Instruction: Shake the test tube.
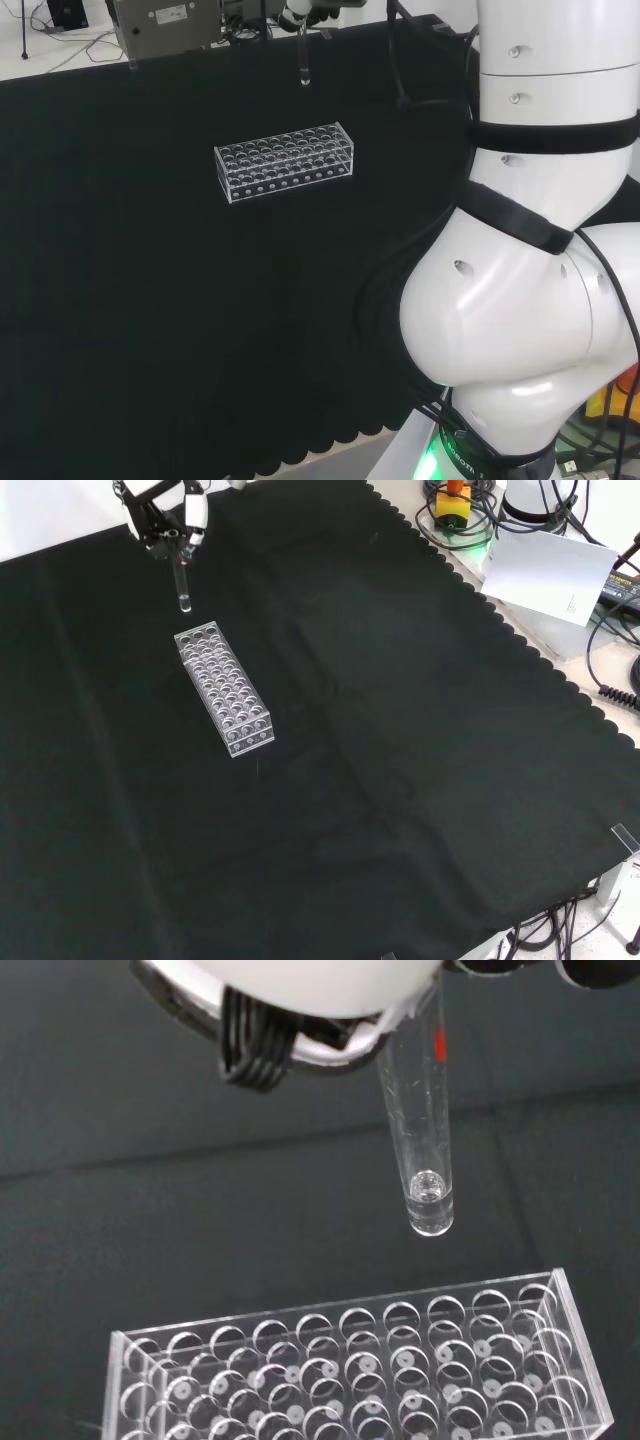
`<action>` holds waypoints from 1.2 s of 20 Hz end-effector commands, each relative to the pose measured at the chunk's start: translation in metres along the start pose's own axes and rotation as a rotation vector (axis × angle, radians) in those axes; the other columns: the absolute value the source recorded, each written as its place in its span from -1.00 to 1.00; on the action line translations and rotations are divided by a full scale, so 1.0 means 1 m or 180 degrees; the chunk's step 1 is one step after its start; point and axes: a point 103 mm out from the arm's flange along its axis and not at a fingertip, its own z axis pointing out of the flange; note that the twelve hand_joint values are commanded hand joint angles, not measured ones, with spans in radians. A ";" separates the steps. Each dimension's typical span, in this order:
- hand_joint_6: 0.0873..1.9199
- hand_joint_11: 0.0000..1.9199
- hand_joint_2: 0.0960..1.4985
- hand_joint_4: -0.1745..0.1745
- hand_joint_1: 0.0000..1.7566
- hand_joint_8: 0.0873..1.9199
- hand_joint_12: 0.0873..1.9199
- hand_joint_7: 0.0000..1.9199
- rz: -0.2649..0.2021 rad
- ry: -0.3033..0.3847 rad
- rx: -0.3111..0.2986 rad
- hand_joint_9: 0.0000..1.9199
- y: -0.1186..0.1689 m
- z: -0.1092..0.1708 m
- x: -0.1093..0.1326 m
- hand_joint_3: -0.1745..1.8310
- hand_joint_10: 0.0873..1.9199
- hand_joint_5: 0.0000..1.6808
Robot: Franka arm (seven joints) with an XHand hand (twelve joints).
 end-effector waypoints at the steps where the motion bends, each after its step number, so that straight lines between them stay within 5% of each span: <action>1: -0.62 0.58 -0.21 -1.00 0.40 -0.67 -0.34 0.81 -0.0036 0.0057 -0.0055 0.79 -0.012 -0.013 0.004 -0.23 -0.86 0.65; 11: -0.62 0.58 -0.21 -1.00 0.40 -0.67 -0.34 0.82 -0.0184 0.0195 -0.0047 0.79 -0.023 -0.008 0.034 -0.23 -0.86 0.65; 24: -0.63 0.59 -0.21 -1.00 0.40 -0.68 -0.34 0.82 -0.0897 0.0367 0.0115 0.80 -0.042 0.012 0.148 -0.23 -0.87 0.65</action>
